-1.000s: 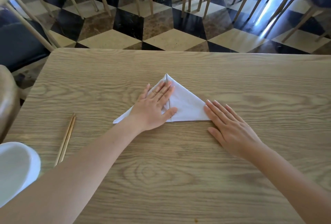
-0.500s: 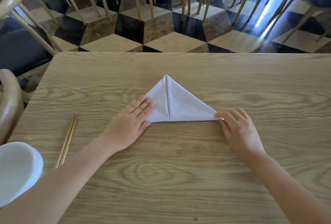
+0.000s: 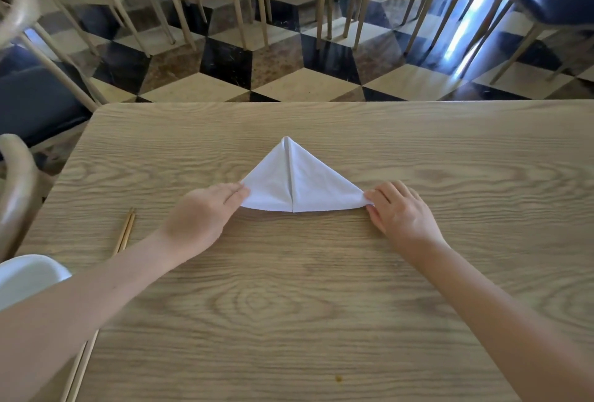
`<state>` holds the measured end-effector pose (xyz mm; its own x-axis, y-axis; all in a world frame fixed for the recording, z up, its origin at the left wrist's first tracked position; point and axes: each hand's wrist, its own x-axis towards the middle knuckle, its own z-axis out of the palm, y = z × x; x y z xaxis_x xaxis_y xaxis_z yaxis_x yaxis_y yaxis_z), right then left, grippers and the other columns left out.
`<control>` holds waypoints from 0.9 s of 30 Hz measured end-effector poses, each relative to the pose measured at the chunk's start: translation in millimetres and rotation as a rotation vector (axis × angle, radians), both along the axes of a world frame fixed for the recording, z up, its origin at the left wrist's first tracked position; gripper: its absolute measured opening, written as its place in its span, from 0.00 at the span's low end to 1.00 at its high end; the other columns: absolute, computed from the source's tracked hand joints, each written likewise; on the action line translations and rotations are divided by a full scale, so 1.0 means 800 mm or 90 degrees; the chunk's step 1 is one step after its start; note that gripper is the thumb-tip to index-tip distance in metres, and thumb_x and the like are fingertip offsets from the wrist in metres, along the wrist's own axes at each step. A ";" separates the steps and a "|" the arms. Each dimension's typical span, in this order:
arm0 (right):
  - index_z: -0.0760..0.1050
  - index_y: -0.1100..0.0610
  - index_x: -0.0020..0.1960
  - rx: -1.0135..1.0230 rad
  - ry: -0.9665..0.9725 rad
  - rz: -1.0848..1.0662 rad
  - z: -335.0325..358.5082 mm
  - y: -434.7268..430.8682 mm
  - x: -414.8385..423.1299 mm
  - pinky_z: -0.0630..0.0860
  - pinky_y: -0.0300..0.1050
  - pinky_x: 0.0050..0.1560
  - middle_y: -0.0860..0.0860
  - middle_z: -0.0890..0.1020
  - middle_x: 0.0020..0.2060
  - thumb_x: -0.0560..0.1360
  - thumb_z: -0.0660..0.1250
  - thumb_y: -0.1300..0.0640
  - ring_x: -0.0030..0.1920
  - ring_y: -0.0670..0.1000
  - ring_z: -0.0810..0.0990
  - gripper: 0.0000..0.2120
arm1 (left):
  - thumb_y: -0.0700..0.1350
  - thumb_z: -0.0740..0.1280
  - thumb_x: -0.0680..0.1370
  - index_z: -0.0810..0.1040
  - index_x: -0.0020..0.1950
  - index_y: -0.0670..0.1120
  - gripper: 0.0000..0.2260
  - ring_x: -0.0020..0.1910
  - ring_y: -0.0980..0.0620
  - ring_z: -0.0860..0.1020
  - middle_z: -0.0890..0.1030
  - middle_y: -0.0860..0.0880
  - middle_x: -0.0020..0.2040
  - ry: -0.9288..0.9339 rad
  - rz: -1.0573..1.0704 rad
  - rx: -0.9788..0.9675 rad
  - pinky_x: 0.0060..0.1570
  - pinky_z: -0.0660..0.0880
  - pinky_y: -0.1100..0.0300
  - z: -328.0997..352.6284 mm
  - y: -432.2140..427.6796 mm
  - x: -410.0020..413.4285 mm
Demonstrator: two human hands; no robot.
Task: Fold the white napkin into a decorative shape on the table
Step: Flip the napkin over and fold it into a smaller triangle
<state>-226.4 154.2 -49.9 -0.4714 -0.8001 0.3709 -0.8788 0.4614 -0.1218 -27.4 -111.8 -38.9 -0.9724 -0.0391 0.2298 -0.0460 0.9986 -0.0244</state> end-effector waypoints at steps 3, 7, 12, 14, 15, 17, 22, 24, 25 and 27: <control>0.78 0.64 0.38 0.012 -0.003 -0.011 0.005 -0.003 0.000 0.79 0.49 0.36 0.57 0.79 0.32 0.65 0.72 0.71 0.34 0.58 0.79 0.05 | 0.21 0.66 0.63 0.81 0.52 0.37 0.21 0.38 0.41 0.83 0.84 0.39 0.45 0.025 0.056 0.068 0.30 0.79 0.52 0.005 -0.008 0.001; 0.78 0.65 0.40 -0.001 -0.072 -0.038 0.008 0.001 0.001 0.78 0.50 0.38 0.58 0.80 0.36 0.68 0.70 0.68 0.39 0.59 0.79 0.02 | 0.30 0.67 0.73 0.81 0.54 0.42 0.13 0.42 0.45 0.81 0.83 0.43 0.45 0.015 0.099 0.226 0.39 0.73 0.58 0.006 -0.026 0.007; 0.76 0.56 0.45 -0.118 -0.349 -0.157 0.004 0.000 0.000 0.69 0.41 0.40 0.48 0.76 0.40 0.72 0.65 0.62 0.39 0.47 0.73 0.03 | 0.36 0.67 0.75 0.82 0.49 0.52 0.11 0.32 0.62 0.76 0.81 0.55 0.37 0.041 0.202 0.497 0.31 0.73 0.70 0.012 -0.032 0.011; 0.76 0.53 0.43 -0.207 -0.442 -0.205 0.006 0.000 -0.001 0.68 0.31 0.36 0.46 0.77 0.36 0.73 0.65 0.61 0.35 0.40 0.74 0.04 | 0.36 0.67 0.75 0.81 0.46 0.55 0.13 0.27 0.56 0.75 0.81 0.52 0.33 0.077 0.253 0.608 0.28 0.74 0.66 0.014 -0.036 0.009; 0.76 0.52 0.42 -0.247 -0.486 -0.227 0.009 -0.002 -0.001 0.69 0.27 0.35 0.45 0.78 0.35 0.73 0.65 0.60 0.34 0.38 0.75 0.04 | 0.35 0.67 0.75 0.81 0.46 0.53 0.12 0.26 0.57 0.74 0.80 0.53 0.30 0.105 0.264 0.658 0.28 0.73 0.68 0.016 -0.038 0.007; 0.76 0.53 0.42 -0.332 -0.580 -0.247 0.014 -0.008 0.001 0.72 0.28 0.34 0.46 0.80 0.32 0.74 0.64 0.59 0.31 0.38 0.76 0.04 | 0.33 0.66 0.75 0.81 0.47 0.46 0.09 0.24 0.60 0.72 0.79 0.56 0.27 0.169 0.270 0.760 0.29 0.70 0.72 0.023 -0.036 0.001; 0.77 0.55 0.44 -0.531 -0.739 -0.222 0.048 -0.018 0.008 0.77 0.37 0.34 0.46 0.82 0.30 0.76 0.64 0.60 0.33 0.45 0.80 0.05 | 0.38 0.67 0.75 0.81 0.41 0.51 0.08 0.28 0.61 0.74 0.78 0.58 0.27 0.274 0.303 0.942 0.32 0.74 0.70 0.054 -0.029 -0.007; 0.78 0.56 0.44 -0.575 -0.731 -0.224 0.071 -0.018 0.008 0.77 0.35 0.35 0.45 0.82 0.28 0.75 0.65 0.58 0.32 0.44 0.79 0.04 | 0.40 0.68 0.75 0.81 0.38 0.51 0.08 0.28 0.59 0.74 0.78 0.57 0.27 0.304 0.298 0.973 0.33 0.75 0.68 0.076 -0.027 -0.009; 0.79 0.56 0.44 -0.588 -0.719 -0.229 0.084 -0.018 0.007 0.77 0.35 0.34 0.45 0.81 0.28 0.75 0.65 0.58 0.31 0.44 0.79 0.04 | 0.41 0.69 0.74 0.81 0.37 0.51 0.08 0.28 0.58 0.74 0.78 0.56 0.27 0.320 0.286 0.993 0.33 0.75 0.68 0.090 -0.025 -0.008; 0.80 0.55 0.43 -0.600 -0.708 -0.234 0.108 -0.012 0.008 0.76 0.34 0.32 0.45 0.81 0.27 0.74 0.66 0.57 0.29 0.44 0.78 0.04 | 0.45 0.72 0.71 0.82 0.35 0.51 0.05 0.27 0.57 0.75 0.79 0.54 0.28 0.334 0.253 1.045 0.31 0.75 0.66 0.116 -0.019 -0.004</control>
